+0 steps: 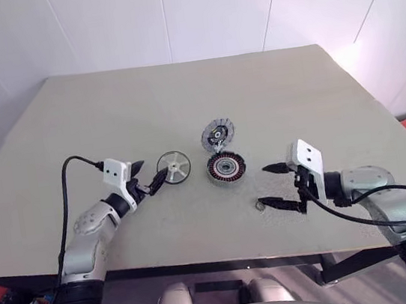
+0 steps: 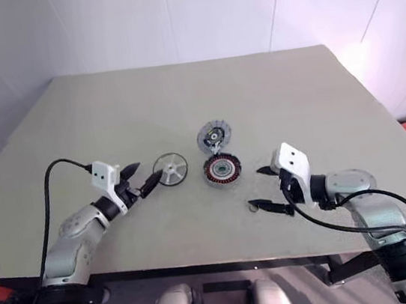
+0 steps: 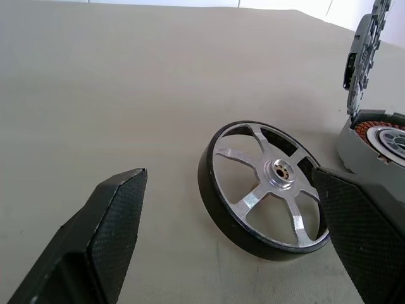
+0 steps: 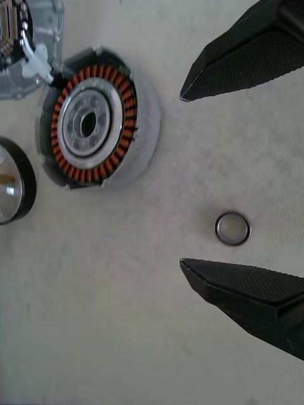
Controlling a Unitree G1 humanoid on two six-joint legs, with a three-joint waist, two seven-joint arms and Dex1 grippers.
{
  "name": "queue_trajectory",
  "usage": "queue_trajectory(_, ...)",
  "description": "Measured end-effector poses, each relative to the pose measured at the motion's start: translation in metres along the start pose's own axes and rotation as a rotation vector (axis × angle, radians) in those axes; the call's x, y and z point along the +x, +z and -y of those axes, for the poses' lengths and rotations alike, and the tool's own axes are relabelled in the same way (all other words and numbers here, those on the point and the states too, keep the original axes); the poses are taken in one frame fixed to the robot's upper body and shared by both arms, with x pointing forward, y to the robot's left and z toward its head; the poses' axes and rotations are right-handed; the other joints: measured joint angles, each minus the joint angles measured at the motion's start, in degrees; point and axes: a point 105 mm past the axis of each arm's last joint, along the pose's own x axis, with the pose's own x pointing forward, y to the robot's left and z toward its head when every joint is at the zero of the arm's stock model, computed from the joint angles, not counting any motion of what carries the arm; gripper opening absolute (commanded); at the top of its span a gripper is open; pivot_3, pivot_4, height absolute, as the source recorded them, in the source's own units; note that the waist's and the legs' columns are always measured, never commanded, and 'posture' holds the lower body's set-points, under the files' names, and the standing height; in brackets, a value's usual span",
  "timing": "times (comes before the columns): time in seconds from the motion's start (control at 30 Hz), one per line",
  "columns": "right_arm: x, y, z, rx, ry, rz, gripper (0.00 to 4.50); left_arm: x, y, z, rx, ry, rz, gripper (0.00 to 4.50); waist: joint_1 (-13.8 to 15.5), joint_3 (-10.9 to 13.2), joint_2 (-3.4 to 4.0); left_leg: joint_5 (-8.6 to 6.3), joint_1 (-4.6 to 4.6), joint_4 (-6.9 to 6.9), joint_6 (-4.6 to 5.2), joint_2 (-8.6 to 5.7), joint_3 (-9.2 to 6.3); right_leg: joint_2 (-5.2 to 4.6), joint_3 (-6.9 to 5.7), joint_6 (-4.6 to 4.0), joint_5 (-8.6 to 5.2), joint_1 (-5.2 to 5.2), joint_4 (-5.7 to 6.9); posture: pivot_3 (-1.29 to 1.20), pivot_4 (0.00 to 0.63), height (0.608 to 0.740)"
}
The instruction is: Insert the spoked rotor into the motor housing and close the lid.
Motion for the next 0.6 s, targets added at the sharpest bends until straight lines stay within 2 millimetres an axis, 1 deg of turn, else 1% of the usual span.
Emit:
queue_trajectory(0.1, -0.002, 0.004, -0.009, 0.004, 0.035, -0.004, 4.5, 0.0, 0.0, 0.001, 0.0, -0.006, -0.002, 4.45, -0.03, 0.0, -0.02, -0.01, 0.01, 0.0, 0.01, -0.01, 0.0, -0.02, 0.0, 0.02, -0.01, 0.02, -0.02, 0.0, 0.0, 0.74)
queue_trajectory(0.2, -0.003, -0.007, -0.017, 0.025, 0.051, -0.032, 4.5, -0.001, 0.001, 0.001, 0.002, -0.006, -0.004, 4.45, -0.04, 0.02, -0.06, -0.01, 0.02, -0.01, 0.01, -0.02, -0.01, -0.04, -0.02, 0.09, -0.06, 0.02, -0.02, 0.0, 0.0, 0.74)
queue_trajectory(0.27, -0.002, -0.013, -0.019, 0.027, 0.054, -0.048, 4.5, -0.001, 0.0, 0.001, 0.002, -0.007, -0.007, 4.45, -0.09, 0.02, -0.07, -0.01, 0.04, -0.01, 0.0, -0.02, -0.01, -0.04, -0.02, 0.33, -0.2, 0.02, -0.01, 0.0, 0.0, 0.74)
queue_trajectory(0.33, -0.001, -0.017, -0.018, 0.01, 0.043, -0.066, 4.5, -0.002, 0.0, 0.001, 0.003, -0.008, -0.009, 4.45, -0.15, 0.02, -0.07, 0.0, 0.06, -0.01, -0.01, -0.02, -0.01, -0.04, -0.02, 0.36, -0.22, 0.03, -0.01, 0.0, 0.0, 0.74)
queue_trajectory(0.47, -0.001, -0.034, -0.011, -0.021, -0.002, -0.126, 4.5, -0.003, 0.0, 0.0, 0.009, -0.007, -0.016, 4.45, -0.2, 0.03, -0.07, 0.01, 0.06, -0.02, -0.02, -0.02, -0.01, -0.04, -0.02, 0.33, -0.2, 0.02, -0.01, 0.0, 0.0, 0.74)
queue_trajectory(0.6, 0.002, -0.035, -0.008, -0.093, -0.008, -0.122, 4.5, -0.005, 0.001, -0.002, 0.015, -0.004, -0.022, 4.45, -0.38, 0.03, -0.13, 0.01, 0.12, -0.04, -0.02, -0.02, -0.01, -0.04, -0.03, 0.09, -0.06, 0.06, 0.0, 0.0, 0.0, 0.74)
